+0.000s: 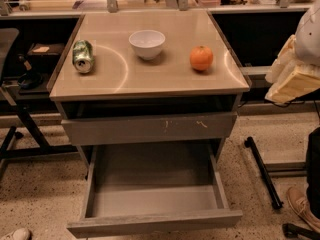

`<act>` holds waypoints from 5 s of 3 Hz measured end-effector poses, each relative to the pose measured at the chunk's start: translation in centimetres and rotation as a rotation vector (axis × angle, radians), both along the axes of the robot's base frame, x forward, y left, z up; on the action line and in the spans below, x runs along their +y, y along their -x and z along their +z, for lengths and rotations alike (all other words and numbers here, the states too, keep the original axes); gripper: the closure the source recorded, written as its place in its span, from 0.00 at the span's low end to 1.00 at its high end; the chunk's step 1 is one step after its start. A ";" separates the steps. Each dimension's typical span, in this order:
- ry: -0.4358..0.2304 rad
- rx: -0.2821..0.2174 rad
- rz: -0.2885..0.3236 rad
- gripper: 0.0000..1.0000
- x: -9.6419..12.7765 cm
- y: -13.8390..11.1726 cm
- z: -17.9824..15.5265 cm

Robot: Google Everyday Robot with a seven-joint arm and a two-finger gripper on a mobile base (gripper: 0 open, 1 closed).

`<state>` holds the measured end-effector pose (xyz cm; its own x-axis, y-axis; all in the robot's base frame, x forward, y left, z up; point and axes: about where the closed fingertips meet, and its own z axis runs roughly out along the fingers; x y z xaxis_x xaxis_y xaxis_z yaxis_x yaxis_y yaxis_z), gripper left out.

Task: Close middle drawer

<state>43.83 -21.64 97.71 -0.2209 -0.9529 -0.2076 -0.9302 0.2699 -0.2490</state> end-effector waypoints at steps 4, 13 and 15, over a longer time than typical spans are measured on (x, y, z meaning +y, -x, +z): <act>-0.001 0.033 0.070 1.00 1.0 6.4 -7.5; -0.169 0.445 0.038 1.00 6.2 10.8 -47.0; -0.160 0.457 -0.031 1.00 7.4 6.6 -53.1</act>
Offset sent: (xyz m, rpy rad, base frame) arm -0.0118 -0.0022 -0.0077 -0.0269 0.0134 0.0191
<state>37.19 -14.20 44.58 -0.3517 -0.9085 -0.2256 -0.9254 0.3010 0.2304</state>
